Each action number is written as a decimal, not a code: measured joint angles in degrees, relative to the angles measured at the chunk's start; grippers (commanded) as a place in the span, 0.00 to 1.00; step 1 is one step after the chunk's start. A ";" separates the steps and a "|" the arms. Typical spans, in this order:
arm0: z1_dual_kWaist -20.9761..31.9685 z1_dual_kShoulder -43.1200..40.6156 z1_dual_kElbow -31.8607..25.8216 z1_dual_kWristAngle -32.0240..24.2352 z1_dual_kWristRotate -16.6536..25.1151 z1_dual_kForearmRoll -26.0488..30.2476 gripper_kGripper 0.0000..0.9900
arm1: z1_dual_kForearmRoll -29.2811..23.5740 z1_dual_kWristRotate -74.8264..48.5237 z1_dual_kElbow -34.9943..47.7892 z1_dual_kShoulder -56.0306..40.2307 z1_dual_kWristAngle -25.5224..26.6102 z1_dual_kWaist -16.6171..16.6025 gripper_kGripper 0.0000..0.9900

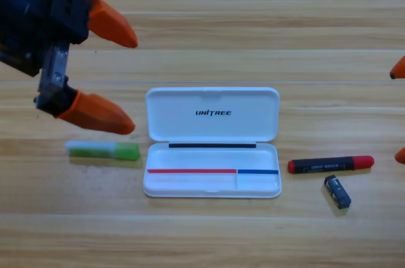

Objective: Clean up eraser and pencils

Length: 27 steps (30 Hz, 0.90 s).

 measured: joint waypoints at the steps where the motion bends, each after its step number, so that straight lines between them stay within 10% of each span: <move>1: 0.00 0.00 0.03 0.04 -0.12 -0.18 0.99 | 0.00 0.00 0.00 0.04 0.00 0.00 0.99; 15: -0.01 -0.05 4.07 2.99 -1.53 -4.20 0.99 | 0.00 1.66 1.21 0.13 -1.27 0.01 1.00; 27: 0.13 0.80 -2.43 18.59 7.24 3.46 0.99 | 5.46 23.59 -0.60 9.17 -22.39 0.01 0.99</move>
